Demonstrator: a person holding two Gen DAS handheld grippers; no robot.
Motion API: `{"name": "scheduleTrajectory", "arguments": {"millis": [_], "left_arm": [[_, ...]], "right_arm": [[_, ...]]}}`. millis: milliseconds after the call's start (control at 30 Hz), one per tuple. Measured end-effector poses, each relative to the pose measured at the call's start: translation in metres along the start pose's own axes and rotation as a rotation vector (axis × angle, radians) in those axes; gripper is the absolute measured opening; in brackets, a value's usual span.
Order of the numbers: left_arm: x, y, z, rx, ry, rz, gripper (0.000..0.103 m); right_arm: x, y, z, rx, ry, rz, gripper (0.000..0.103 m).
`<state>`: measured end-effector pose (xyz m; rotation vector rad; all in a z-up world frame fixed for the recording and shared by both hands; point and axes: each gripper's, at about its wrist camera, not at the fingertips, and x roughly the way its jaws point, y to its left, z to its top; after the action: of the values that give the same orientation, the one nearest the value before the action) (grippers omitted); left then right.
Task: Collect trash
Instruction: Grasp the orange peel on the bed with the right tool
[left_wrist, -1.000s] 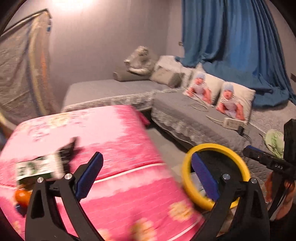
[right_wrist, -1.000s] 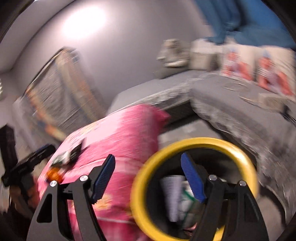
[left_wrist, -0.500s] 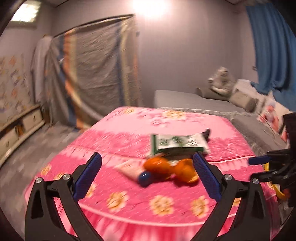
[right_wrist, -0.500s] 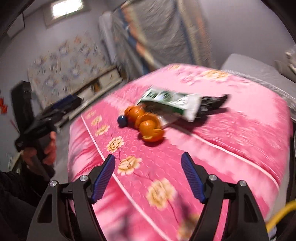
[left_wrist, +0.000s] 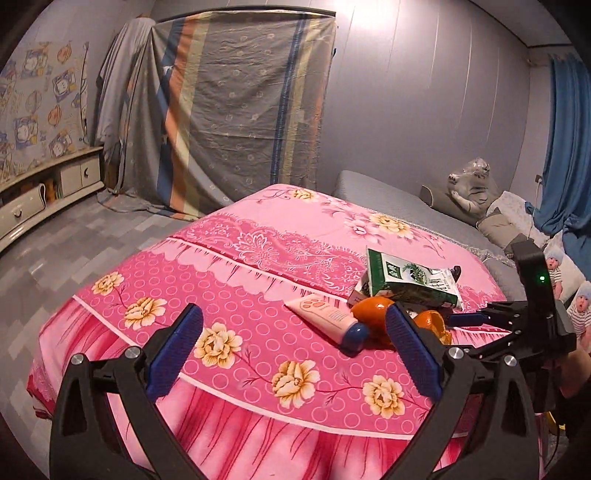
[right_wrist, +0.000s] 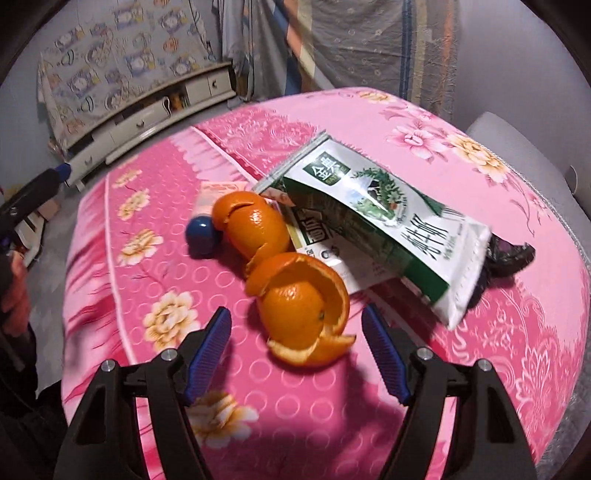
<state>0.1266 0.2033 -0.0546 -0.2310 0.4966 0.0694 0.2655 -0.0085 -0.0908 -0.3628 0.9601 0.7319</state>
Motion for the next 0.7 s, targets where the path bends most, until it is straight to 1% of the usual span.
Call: {"name": "scheduleTrajectory", "arguments": {"millis": [67,100,167,200,233,300,433,500,567,700], "left_arm": [[0.002,0.004,-0.001,-0.005,0.012,-0.004,0.094],[0.003,0.004,-0.002,-0.004,0.015,-0.003,0.094],[0.005,0.004,-0.003,0.004,0.021,0.002,0.094],[0.005,0.004,-0.004,0.006,0.024,0.003,0.094],[0.006,0.003,-0.004,0.009,0.030,0.003,0.094],[0.007,-0.001,-0.004,0.020,0.042,-0.001,0.094],[0.014,-0.015,-0.006,0.072,0.079,-0.006,0.094],[0.020,-0.023,-0.006,0.102,0.104,-0.017,0.094],[0.028,-0.034,-0.006,0.138,0.132,-0.035,0.094],[0.050,-0.058,-0.005,0.213,0.187,-0.071,0.094]], "right_arm": [[0.008,0.001,0.003,-0.013,0.012,-0.009,0.067],[0.011,0.002,0.005,-0.014,0.019,-0.008,0.060],[0.014,0.002,0.006,-0.012,0.027,-0.018,0.054],[0.015,0.002,0.007,-0.010,0.026,-0.023,0.048],[0.014,0.000,0.007,-0.003,0.023,-0.017,0.046],[0.010,-0.002,0.006,0.012,0.012,-0.005,0.039],[-0.004,-0.004,-0.002,0.020,-0.014,0.001,0.035],[-0.016,-0.013,-0.010,0.074,-0.030,0.048,0.035],[-0.031,-0.020,-0.019,0.119,-0.058,0.078,0.035],[-0.066,-0.029,-0.039,0.189,-0.142,0.116,0.035]]}}
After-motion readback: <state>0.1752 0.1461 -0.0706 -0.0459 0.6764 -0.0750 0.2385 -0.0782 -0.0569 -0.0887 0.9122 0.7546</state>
